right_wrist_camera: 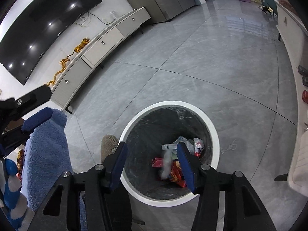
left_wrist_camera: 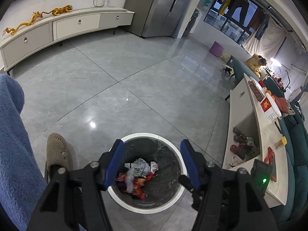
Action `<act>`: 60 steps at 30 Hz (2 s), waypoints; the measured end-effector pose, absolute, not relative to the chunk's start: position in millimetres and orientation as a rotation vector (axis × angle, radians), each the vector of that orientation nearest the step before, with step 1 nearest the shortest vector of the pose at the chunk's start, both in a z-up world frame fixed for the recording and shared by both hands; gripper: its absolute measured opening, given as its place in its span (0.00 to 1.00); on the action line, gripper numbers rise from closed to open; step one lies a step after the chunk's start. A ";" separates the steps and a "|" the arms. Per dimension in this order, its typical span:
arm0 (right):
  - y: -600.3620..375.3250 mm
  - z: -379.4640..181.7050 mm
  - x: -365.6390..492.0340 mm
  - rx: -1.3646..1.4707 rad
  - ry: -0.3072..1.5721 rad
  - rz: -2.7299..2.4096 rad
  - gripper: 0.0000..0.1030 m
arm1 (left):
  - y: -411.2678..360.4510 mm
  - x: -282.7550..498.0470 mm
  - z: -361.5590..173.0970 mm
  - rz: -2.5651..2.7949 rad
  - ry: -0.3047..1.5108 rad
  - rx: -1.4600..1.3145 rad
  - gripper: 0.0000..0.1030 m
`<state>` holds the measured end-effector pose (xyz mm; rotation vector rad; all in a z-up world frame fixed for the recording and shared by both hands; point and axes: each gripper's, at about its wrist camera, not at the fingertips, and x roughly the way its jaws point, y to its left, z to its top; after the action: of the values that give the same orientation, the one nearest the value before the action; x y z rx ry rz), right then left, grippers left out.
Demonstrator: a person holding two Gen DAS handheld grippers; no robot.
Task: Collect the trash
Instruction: 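Carry both bags over the black bin and open both tools to drop them, then move both tools back over the red wrapper and brown chip bag on the rug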
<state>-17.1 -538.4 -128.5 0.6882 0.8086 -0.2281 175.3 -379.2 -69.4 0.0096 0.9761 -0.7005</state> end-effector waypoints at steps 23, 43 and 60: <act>-452.2 -13.6 -23.7 0.396 0.621 -0.203 0.52 | -220.3 112.1 6.8 -0.298 0.638 0.036 0.58; -328.2 43.1 -26.6 0.151 0.535 -0.074 0.61 | -48.3 66.3 31.0 -0.037 0.512 -0.086 0.58; -245.1 50.7 -4.4 0.047 0.524 -0.015 0.74 | 35.1 46.0 27.5 0.077 0.463 -0.167 0.67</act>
<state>-4.4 -245.1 50.7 0.0466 0.5240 -0.0148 46.0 35.1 27.5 -0.1666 0.4634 0.0769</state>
